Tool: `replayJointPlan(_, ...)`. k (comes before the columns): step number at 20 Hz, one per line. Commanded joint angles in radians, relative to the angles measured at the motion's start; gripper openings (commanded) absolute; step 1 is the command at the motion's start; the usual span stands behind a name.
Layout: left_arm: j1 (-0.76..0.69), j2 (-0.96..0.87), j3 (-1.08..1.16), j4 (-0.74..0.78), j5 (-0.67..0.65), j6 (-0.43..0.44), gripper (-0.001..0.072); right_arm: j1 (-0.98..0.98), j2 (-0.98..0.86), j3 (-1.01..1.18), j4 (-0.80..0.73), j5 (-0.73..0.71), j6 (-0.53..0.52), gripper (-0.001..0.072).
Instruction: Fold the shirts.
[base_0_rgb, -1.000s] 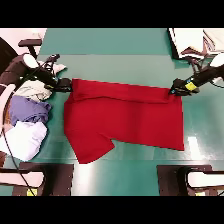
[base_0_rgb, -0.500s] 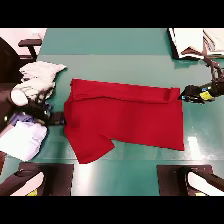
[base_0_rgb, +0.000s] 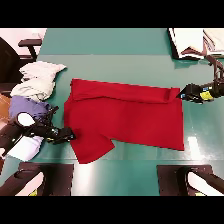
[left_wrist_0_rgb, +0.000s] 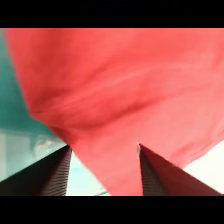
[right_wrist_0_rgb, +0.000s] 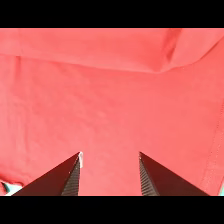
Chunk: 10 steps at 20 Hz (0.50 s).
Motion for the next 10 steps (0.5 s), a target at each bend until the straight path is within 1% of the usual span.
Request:
replayJointPlan(1, -0.001, 0.0, -0.025, -0.044, 0.034, 0.03, 0.0253, -0.001, 0.002, -0.001, 0.002, 0.016, -0.008, 0.0413)
replayJointPlan(2, -0.001, 0.0, -0.02, -0.045, 0.034, 0.031, 0.0034, -0.005, 0.002, -0.001, -0.014, 0.039, -0.026, 0.0413)
replayJointPlan(4, -0.001, 0.002, 0.012, -0.045, 0.016, 0.037, 0.0027, -0.041, 0.002, -0.006, -0.047, 0.108, -0.037, 0.0413)
replayJointPlan(5, -0.001, 0.002, 0.036, -0.044, 0.0, 0.055, 0.0026, -0.072, 0.007, -0.029, -0.075, 0.154, -0.037, 0.0413)
replayJointPlan(7, -0.001, 0.002, 0.088, -0.042, -0.03, 0.079, 0.0027, -0.145, 0.045, -0.143, -0.178, 0.206, -0.036, 0.0416)
replayJointPlan(9, -0.001, 0.002, 0.123, -0.042, -0.038, 0.082, 0.0027, -0.261, 0.106, -0.326, -0.243, 0.204, -0.036, 0.0638)
replayJointPlan(10, -0.001, 0.001, 0.132, -0.042, -0.034, 0.083, 0.0027, -0.325, 0.126, -0.409, -0.242, 0.197, -0.036, 0.0631)
